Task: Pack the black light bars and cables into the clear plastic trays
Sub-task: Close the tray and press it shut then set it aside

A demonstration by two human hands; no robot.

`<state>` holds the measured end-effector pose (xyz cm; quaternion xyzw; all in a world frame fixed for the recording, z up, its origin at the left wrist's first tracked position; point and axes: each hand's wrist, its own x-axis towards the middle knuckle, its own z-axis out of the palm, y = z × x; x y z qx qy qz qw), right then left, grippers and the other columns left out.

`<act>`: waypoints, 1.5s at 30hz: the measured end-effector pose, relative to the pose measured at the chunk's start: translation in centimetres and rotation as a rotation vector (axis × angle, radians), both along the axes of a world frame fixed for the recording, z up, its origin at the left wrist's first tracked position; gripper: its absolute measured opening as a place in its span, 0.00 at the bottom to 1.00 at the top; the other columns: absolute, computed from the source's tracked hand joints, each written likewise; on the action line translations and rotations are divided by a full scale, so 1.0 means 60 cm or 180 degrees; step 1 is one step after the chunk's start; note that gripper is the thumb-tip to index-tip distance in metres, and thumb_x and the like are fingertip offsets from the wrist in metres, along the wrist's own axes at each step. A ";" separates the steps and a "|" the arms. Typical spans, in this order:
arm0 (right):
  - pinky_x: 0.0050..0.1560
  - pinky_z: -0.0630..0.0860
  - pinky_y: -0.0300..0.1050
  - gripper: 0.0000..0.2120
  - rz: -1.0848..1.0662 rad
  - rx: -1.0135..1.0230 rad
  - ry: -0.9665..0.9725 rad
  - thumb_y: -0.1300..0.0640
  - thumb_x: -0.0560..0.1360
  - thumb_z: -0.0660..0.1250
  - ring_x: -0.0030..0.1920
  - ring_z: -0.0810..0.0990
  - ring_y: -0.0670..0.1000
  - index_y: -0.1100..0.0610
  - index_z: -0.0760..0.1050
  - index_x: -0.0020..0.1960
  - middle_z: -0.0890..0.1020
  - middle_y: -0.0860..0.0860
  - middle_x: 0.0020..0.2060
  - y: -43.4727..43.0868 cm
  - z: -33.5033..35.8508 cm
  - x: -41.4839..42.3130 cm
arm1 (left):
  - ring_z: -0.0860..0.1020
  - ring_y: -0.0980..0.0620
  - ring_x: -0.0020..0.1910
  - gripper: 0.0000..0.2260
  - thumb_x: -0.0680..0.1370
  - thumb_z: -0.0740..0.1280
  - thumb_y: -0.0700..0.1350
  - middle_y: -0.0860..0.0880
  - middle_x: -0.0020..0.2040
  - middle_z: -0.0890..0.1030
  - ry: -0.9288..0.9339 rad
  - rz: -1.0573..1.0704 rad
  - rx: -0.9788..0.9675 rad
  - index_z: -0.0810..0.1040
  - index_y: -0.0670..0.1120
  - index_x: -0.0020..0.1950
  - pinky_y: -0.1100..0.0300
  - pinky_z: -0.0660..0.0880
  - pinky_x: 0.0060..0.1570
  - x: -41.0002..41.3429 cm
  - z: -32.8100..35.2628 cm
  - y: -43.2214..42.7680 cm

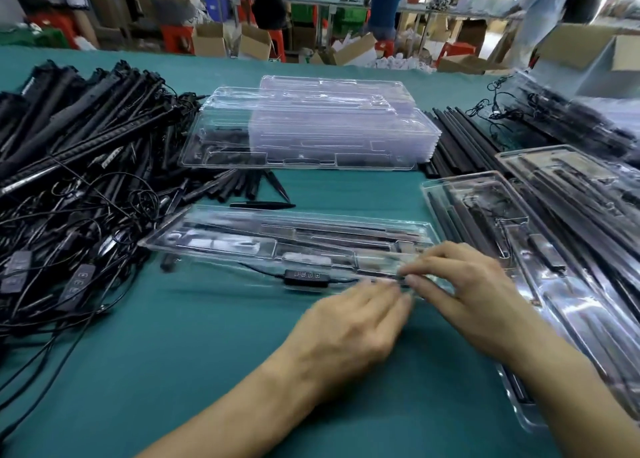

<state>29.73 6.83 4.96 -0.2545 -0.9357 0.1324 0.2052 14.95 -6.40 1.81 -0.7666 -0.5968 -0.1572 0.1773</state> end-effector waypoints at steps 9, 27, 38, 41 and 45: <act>0.59 0.62 0.30 0.15 -0.0207 -0.0067 -0.0459 0.52 0.73 0.73 0.57 0.76 0.46 0.46 0.81 0.60 0.81 0.41 0.55 -0.037 -0.029 0.014 | 0.80 0.48 0.48 0.23 0.71 0.66 0.67 0.52 0.48 0.82 -0.0037 0.1015 -0.0336 0.82 0.50 0.51 0.53 0.78 0.48 -0.100 0.030 -0.028; 0.23 0.68 0.35 0.09 -0.2044 -0.1795 -0.0882 0.57 0.74 0.70 0.18 0.76 0.46 0.64 0.76 0.43 0.78 0.51 0.19 0.027 0.021 -0.029 | 0.81 0.45 0.41 0.16 0.72 0.74 0.56 0.49 0.43 0.81 -0.0581 0.0905 -0.0280 0.84 0.46 0.52 0.52 0.80 0.42 -0.142 -0.014 -0.025; 0.18 0.53 0.30 0.12 -0.1777 -0.3919 0.0529 0.57 0.77 0.64 0.18 0.61 0.43 0.56 0.71 0.35 0.67 0.48 0.25 0.037 0.015 -0.017 | 0.78 0.44 0.43 0.14 0.73 0.75 0.48 0.47 0.45 0.80 -0.0767 0.0747 0.0397 0.83 0.43 0.54 0.49 0.78 0.49 -0.150 -0.029 -0.026; 0.17 0.52 0.29 0.14 -0.1626 -0.4188 0.0608 0.55 0.78 0.64 0.18 0.63 0.42 0.55 0.70 0.34 0.68 0.48 0.25 0.030 0.020 -0.009 | 0.79 0.42 0.39 0.10 0.75 0.62 0.37 0.45 0.43 0.81 -0.0480 0.0735 0.0814 0.84 0.41 0.49 0.46 0.79 0.42 -0.149 -0.024 -0.021; 0.15 0.56 0.32 0.12 -0.1566 -0.4276 0.0644 0.55 0.78 0.65 0.20 0.70 0.45 0.56 0.72 0.36 0.71 0.49 0.25 0.020 0.021 0.002 | 0.75 0.45 0.31 0.18 0.84 0.56 0.41 0.47 0.38 0.81 0.0077 0.0708 0.1295 0.82 0.44 0.41 0.52 0.75 0.31 -0.146 -0.017 -0.014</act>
